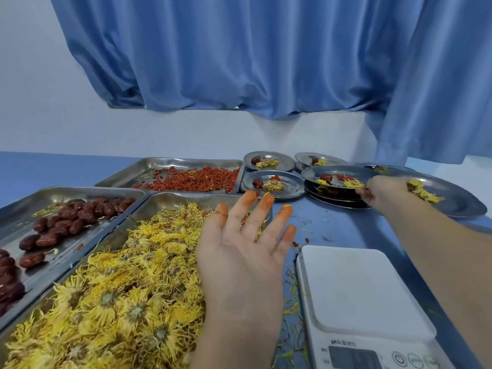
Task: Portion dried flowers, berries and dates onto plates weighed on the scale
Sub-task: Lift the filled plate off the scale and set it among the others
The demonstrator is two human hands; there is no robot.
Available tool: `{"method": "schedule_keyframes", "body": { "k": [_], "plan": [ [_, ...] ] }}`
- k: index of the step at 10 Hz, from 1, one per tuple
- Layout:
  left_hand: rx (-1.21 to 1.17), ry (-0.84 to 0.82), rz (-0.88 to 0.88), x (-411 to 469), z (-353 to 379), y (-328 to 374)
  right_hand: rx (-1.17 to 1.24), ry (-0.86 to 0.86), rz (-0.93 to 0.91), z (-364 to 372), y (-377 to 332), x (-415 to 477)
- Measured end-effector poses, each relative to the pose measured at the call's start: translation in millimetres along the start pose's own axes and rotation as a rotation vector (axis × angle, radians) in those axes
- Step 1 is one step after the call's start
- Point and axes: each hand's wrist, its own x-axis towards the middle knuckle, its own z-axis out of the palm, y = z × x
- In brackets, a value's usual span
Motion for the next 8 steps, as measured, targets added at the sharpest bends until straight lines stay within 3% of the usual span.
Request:
{"method": "schedule_keyframes", "body": {
  "k": [3,8],
  "plan": [
    [0.027,-0.007,0.011,-1,1,0,-0.006,0.042,0.042,-1,3,-7],
    [0.133,-0.014,0.039,-1,1,-3,-0.084,-0.118,0.038,-24,-6,-40]
  ]
}}
